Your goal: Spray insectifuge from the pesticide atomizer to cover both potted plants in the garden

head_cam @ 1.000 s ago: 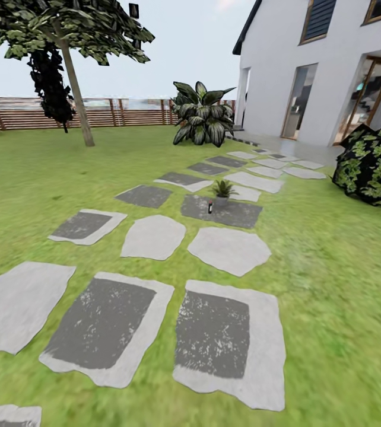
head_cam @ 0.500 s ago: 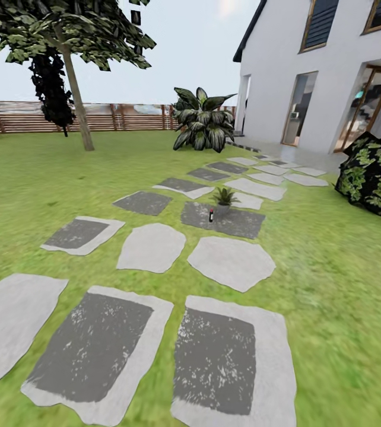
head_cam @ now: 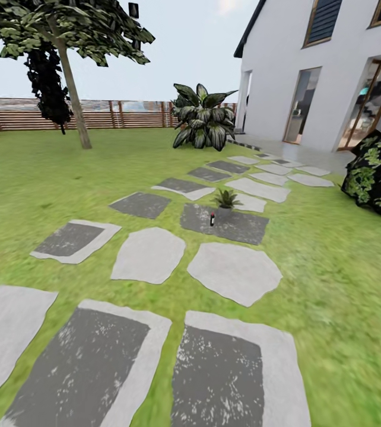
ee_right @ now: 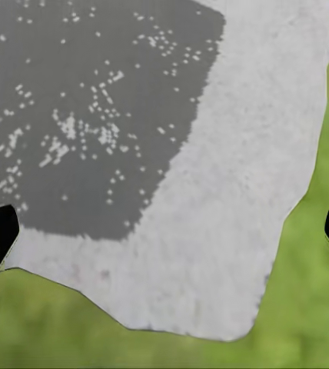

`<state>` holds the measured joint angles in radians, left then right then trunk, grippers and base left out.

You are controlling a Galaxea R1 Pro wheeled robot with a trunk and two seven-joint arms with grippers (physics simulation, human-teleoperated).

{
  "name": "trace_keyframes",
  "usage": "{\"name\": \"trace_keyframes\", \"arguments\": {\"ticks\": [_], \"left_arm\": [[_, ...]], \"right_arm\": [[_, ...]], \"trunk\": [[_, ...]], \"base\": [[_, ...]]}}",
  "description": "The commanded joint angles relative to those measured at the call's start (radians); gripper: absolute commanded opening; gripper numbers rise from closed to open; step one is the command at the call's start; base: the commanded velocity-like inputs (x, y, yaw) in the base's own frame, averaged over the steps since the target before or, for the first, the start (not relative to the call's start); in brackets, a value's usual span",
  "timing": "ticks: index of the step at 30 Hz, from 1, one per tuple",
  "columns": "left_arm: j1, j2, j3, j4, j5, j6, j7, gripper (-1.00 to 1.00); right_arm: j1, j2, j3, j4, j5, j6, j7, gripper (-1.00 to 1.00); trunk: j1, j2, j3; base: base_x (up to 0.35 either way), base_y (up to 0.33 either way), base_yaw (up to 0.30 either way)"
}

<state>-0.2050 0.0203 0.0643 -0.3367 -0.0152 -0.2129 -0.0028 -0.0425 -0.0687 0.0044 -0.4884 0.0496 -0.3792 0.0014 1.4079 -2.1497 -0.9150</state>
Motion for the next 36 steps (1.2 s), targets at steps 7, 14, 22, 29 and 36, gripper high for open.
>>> {"name": "trace_keyframes", "arguments": {"ticks": [7,14,22,29,36], "left_arm": [[-0.001,0.000,0.003,0.001,-0.002,-0.003,0.000,1.00],[-0.001,0.000,0.003,0.001,-0.002,-0.003,-0.001,1.00],[-0.001,0.000,0.003,0.001,-0.002,-0.003,0.000,1.00],[-0.001,0.000,0.003,0.001,-0.002,-0.003,0.000,1.00],[-0.001,0.000,0.003,0.001,-0.002,-0.003,-0.001,1.00]], "right_arm": [[0.000,0.000,0.000,0.001,0.005,-0.003,0.000,1.00],[0.000,0.000,0.000,-0.001,0.003,-0.003,0.002,1.00],[0.000,0.000,0.000,-0.001,0.003,-0.003,0.002,1.00],[0.000,0.001,0.000,-0.001,0.004,-0.003,0.002,1.00],[0.000,0.001,0.000,-0.001,0.004,-0.003,0.002,1.00]], "trunk": [[0.000,0.000,-0.001],[0.000,0.000,-0.001],[0.000,0.000,-0.001],[0.000,0.000,-0.001],[0.000,0.000,-0.001]], "base": [[0.337,0.000,0.000],[0.337,0.000,0.000],[0.337,0.000,0.000],[0.337,0.000,0.000],[0.337,0.000,0.000]]}}
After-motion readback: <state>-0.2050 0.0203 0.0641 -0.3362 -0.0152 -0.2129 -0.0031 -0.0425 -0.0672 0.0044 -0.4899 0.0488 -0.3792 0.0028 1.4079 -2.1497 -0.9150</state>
